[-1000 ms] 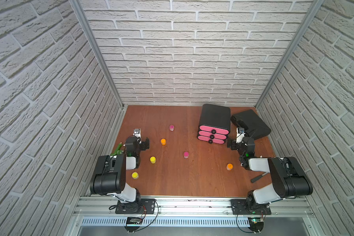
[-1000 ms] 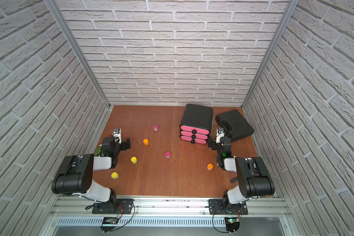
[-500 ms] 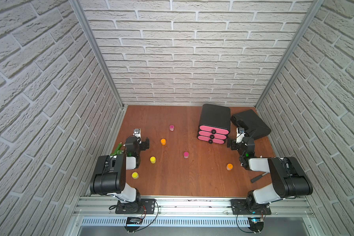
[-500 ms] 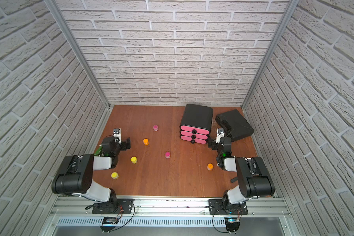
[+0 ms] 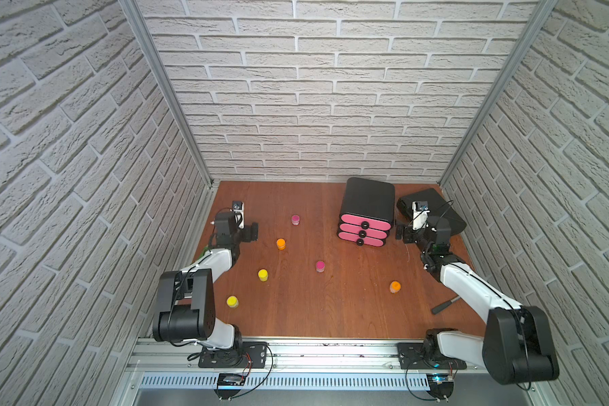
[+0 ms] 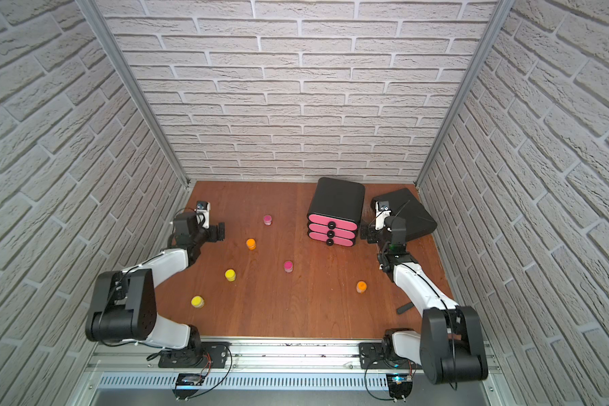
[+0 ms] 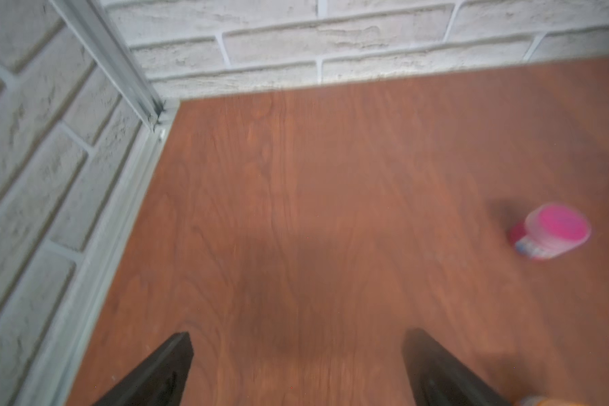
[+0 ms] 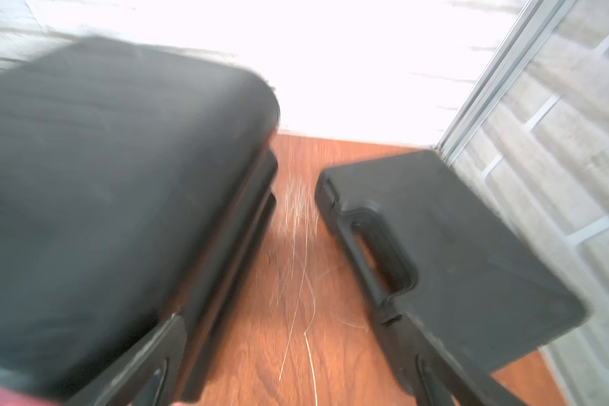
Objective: Put the paint cans in the drawer according to color
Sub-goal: Open the drawer in the storage box.
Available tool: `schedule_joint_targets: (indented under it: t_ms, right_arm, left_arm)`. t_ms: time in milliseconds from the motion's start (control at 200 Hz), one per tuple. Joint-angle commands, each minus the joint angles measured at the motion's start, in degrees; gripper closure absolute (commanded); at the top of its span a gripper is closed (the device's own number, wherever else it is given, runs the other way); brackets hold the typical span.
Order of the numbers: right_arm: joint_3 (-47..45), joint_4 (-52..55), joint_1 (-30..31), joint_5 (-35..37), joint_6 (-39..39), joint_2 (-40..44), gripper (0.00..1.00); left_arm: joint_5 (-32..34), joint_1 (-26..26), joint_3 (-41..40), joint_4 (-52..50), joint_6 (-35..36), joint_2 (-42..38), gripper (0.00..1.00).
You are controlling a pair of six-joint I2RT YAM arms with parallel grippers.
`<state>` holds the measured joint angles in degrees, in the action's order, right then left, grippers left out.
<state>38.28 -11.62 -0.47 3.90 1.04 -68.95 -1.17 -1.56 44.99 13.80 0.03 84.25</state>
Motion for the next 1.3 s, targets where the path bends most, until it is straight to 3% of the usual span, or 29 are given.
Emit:
schedule_joint_targets:
  t_ms: [0, 155, 345, 410, 445, 515, 590, 695, 815, 1075, 1295]
  right_arm:
    - [6.2, 15.9, 0.2, 3.6, -3.6, 4.8, 0.0]
    - [21.5, 37.2, 0.4, 5.7, -7.2, 2.2, 0.0]
    - [33.7, 51.1, 0.3, 4.6, -12.3, 0.6, 0.0]
    - [34.3, 52.3, 0.2, 6.5, -16.8, 1.7, 0.0]
    - [35.4, 54.1, -0.1, 7.1, -19.0, 1.7, 0.01]
    - [38.2, 57.1, -0.8, 2.7, -20.8, 0.3, 0.0]
    - [40.8, 61.1, -0.7, -3.2, -22.3, -2.3, 0.0]
    - [40.5, 63.4, 0.9, -10.0, -27.8, -3.7, 0.05]
    - [39.8, 65.5, 5.7, -10.3, -33.4, -4.5, 0.11]
    - [38.1, 61.6, 19.1, -5.2, -41.7, -7.3, 0.27]
    - [39.6, 56.6, 24.0, -0.5, -44.3, -13.9, 0.33]
  left_arm:
    - [1.0, 3.0, 5.7, -17.4, 1.2, -4.1, 0.02]
    - [3.1, 4.4, 11.2, -21.9, -5.0, -9.7, 0.02]
    - [7.9, 4.5, 26.5, -44.7, -18.2, -10.0, 0.01]
    - [3.7, 3.9, 25.4, -44.7, -22.6, -12.5, 0.01]
    - [-2.0, 2.8, 23.0, -41.8, -24.5, -14.3, 0.01]
    - [-11.0, -0.1, 18.5, -35.7, -32.8, -16.9, 0.02]
    - [-15.2, -0.5, 18.9, -37.1, -38.4, -15.2, 0.01]
    - [-15.0, 5.4, 21.4, -40.5, -36.2, -11.8, 0.03]
    - [-13.3, 13.4, 23.2, -39.7, -35.7, -7.6, 0.11]
    - [-15.0, 27.5, 36.5, -38.6, -34.4, 9.7, 0.29]
    - [-16.2, 34.8, 50.5, -35.8, -33.7, 23.6, 0.42]
